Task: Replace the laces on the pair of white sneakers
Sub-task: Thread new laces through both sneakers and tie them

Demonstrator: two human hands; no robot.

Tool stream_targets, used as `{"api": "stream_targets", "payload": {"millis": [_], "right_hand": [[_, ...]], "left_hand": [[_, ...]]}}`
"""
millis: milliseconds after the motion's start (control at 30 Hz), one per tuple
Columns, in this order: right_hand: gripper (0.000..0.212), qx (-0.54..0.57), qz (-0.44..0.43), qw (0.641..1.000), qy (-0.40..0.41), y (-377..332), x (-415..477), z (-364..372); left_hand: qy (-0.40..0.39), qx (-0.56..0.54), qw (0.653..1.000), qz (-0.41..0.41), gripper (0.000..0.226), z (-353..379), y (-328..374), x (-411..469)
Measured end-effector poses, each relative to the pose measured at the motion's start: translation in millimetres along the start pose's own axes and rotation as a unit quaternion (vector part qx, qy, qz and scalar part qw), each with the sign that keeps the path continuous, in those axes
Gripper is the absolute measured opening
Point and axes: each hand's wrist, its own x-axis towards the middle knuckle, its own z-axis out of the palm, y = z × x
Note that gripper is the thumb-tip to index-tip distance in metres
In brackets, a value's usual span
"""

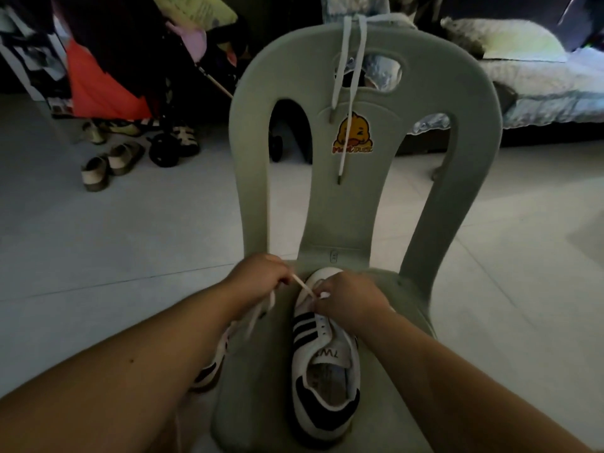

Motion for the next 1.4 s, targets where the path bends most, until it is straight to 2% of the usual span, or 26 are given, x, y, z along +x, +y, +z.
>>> {"api": "stream_targets", "payload": {"millis": [100, 200, 267, 367, 400, 500, 533, 600, 667, 700, 800, 867, 933, 1000, 1100, 1167, 1267, 1400], "right_hand": [[0.025, 0.002, -0.006, 1.000, 0.010, 0, -2, 0], [0.024, 0.004, -0.013, 1.000, 0.007, -3, -5, -3], [0.024, 0.013, -0.009, 1.000, 0.011, -4, -10, -10], [0.028, 0.008, -0.002, 0.998, 0.055, -4, -26, -35], [0.029, -0.004, -0.005, 0.997, 0.075, -4, -33, -47], [0.030, -0.005, -0.003, 0.993, 0.121, -7, -55, -87], [0.029, 0.034, 0.000, 0.990, 0.138, -10, -64, -100], [0.027, 0.150, 0.003, 0.974, 0.171, -15, -81, -122], [0.016, 0.236, -0.004, 0.955, 0.182, -24, -100, -142], [0.017, 0.293, -0.015, 0.939, 0.180, -28, -111, -152], [0.022, 0.502, -0.052, 0.850, 0.152, -47, -144, -177], [0.020, 0.571, -0.077, 0.805, 0.142, -59, -163, -191], [0.024, 0.583, -0.110, 0.791, 0.151, -68, -178, -201], [0.025, 0.546, -0.141, 0.805, 0.183, -75, -190, -210], [0.013, 0.490, -0.159, 0.818, 0.256, -84, -204, -226], [0.017, 0.486, -0.159, 0.807, 0.294, -89, -207, -237], [0.023, 0.440, -0.159, 0.818, 0.335, -100, -209, -255], [0.025, 0.454, -0.188, 0.808, 0.326, -111, -212, -270]], "left_hand": [[0.035, -0.062, 0.997, -0.034, 0.025, -22, -2, -5], [0.016, -0.033, 0.999, -0.039, 0.024, -29, 0, -13], [-0.005, 0.017, 0.999, -0.039, 0.026, -28, 6, -19], [-0.017, 0.149, 0.988, -0.038, 0.048, -34, 18, -27], [-0.012, 0.192, 0.981, -0.033, 0.049, -39, 23, -30], [0.019, 0.254, 0.967, -0.011, 0.030, -58, 50, -40], [0.031, 0.252, 0.967, -0.003, 0.028, -64, 63, -47], [0.044, 0.196, 0.979, 0.020, 0.024, -73, 87, -62], [0.038, 0.059, 0.997, 0.042, 0.014, -79, 108, -78], [0.032, -0.013, 0.998, 0.056, 0.013, -81, 120, -89], [0.035, -0.152, 0.982, 0.102, 0.033, -85, 148, -117], [0.047, -0.188, 0.971, 0.138, 0.038, -87, 164, -132], [0.068, -0.213, 0.959, 0.176, 0.037, -89, 177, -145], [0.082, -0.230, 0.943, 0.224, 0.037, -91, 187, -154], [0.102, -0.228, 0.926, 0.283, 0.041, -98, 203, -164], [0.107, -0.230, 0.921, 0.297, 0.051, -103, 214, -169], [0.115, -0.245, 0.913, 0.306, 0.059, -108, 228, -180], [0.134, -0.270, 0.901, 0.312, 0.057, -111, 240, -186]]}}
